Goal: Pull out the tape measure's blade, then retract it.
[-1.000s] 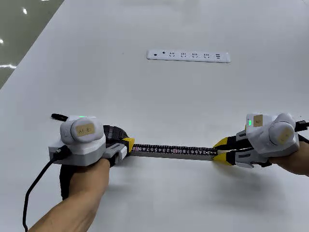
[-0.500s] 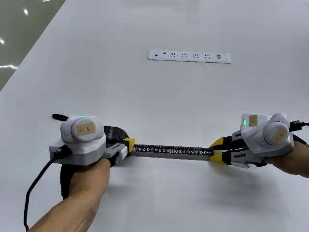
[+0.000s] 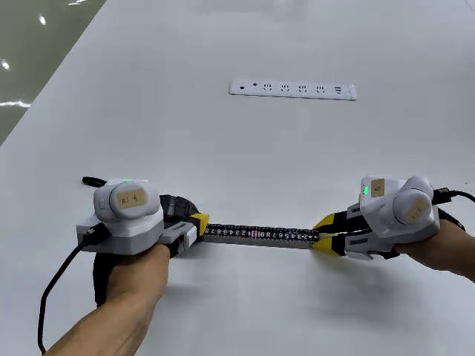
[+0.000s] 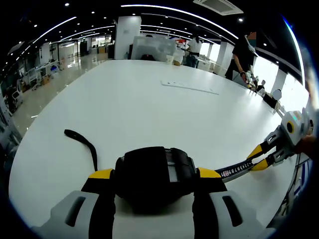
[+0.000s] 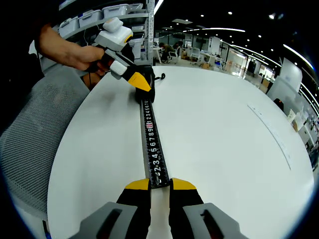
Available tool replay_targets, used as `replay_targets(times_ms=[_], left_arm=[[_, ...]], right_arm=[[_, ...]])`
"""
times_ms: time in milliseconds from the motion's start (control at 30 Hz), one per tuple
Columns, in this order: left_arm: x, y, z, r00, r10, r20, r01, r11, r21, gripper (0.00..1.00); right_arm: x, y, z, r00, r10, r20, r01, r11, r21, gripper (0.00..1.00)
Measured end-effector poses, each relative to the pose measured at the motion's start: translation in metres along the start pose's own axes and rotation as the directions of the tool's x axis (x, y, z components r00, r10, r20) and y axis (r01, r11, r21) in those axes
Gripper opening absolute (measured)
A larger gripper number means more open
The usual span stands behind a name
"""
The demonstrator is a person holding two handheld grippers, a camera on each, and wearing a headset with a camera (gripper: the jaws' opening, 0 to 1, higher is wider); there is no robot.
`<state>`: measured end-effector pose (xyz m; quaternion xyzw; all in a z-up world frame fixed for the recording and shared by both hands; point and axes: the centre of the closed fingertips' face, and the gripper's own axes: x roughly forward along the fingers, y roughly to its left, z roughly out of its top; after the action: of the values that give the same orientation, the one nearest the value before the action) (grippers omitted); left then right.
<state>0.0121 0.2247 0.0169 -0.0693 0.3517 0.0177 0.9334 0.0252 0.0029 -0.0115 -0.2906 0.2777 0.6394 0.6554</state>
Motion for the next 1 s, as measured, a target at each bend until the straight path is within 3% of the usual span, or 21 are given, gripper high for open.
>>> replay_targets(times_ms=[1000], left_arm=[[0.001,0.002,0.000,0.9999,-0.008,-0.006,0.008,1.000,-0.006,0.57]], right_arm=[[0.023,0.003,0.024,0.9995,0.015,0.027,-0.015,1.000,-0.005,0.10]])
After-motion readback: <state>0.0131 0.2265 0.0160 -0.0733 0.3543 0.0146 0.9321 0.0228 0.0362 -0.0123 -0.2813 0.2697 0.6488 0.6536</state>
